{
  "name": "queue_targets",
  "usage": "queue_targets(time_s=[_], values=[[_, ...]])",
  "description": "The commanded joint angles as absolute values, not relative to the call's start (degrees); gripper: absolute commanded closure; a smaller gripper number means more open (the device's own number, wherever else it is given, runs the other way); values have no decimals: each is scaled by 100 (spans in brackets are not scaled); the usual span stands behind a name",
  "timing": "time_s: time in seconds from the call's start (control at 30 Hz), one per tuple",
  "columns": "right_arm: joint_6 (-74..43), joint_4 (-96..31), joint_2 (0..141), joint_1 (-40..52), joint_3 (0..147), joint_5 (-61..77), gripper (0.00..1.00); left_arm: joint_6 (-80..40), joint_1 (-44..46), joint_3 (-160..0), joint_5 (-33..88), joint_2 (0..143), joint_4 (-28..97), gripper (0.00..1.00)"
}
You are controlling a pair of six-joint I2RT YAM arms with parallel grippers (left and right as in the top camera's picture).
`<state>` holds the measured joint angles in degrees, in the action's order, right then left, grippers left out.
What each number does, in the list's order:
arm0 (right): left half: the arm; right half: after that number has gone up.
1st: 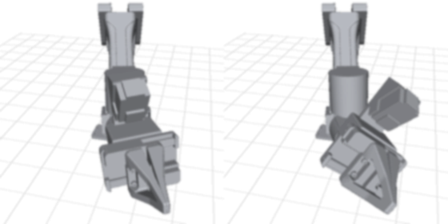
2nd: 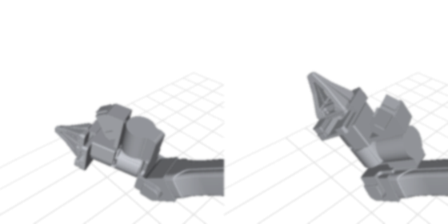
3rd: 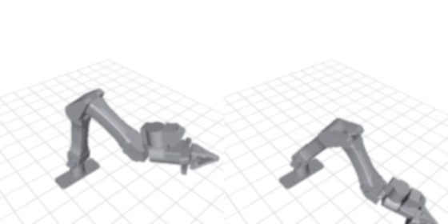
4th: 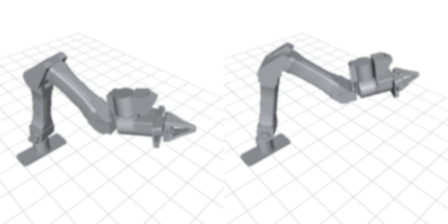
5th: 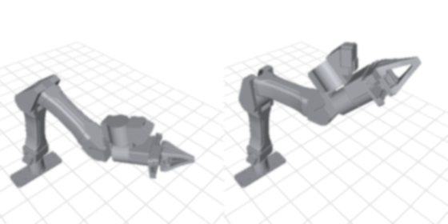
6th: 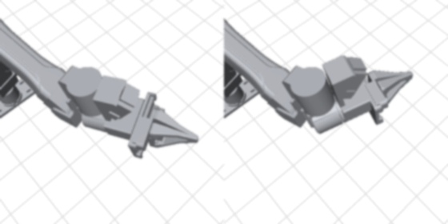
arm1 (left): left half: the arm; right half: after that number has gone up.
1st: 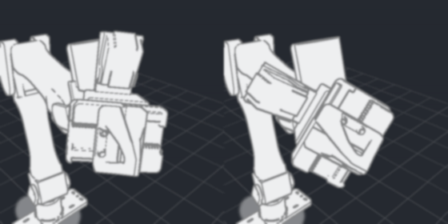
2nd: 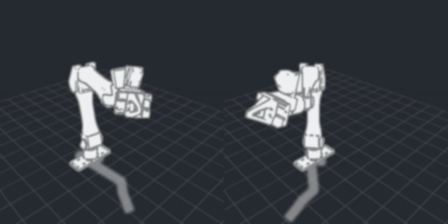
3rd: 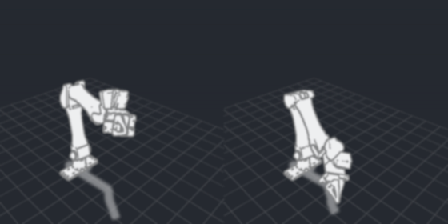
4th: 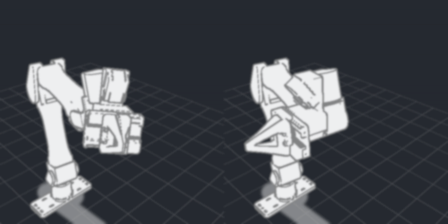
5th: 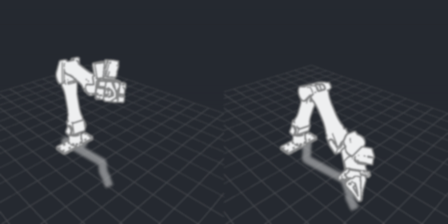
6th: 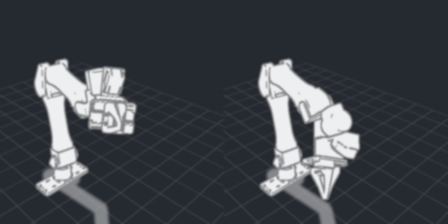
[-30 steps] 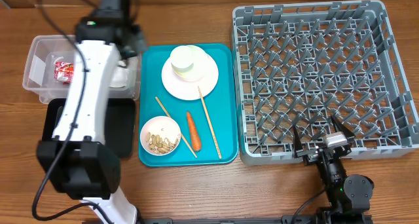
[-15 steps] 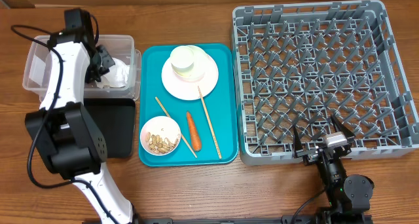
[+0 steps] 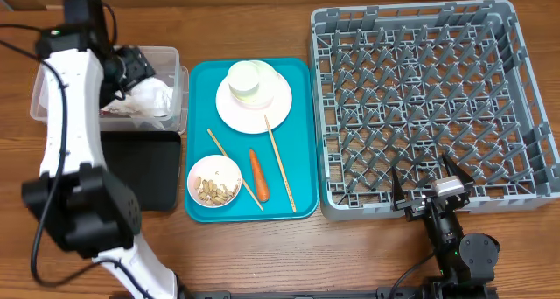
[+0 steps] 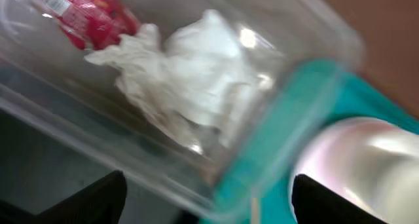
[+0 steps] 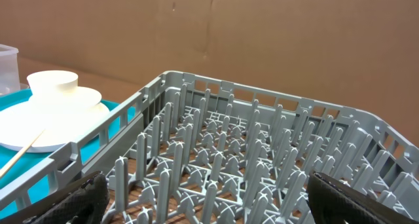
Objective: Sort waste into correct bins and load items into the dishwasher
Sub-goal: 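Carry the grey tissue left into the clear bin, then reach the left gripper to the carrot on the teal tray and grasp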
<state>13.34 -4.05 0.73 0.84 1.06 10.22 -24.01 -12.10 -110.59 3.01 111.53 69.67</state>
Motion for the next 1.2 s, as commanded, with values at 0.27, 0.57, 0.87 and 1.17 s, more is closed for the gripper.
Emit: queue_targets(time_s=[0.27, 0.57, 0.87, 1.17], values=[[1288, -377, 27, 106, 47, 991, 0, -2060, -731, -11321, 3148, 10285, 8372, 1], [1288, -377, 27, 106, 47, 991, 0, -2880, 974, -11255, 917, 10285, 9330, 20], [1288, -377, 27, 106, 47, 991, 0, -4676, 2762, -10602, -228, 10287, 9105, 71], [1288, -377, 27, 106, 47, 991, 0, -5371, 3389, -9249, -40, 10307, 8025, 67]])
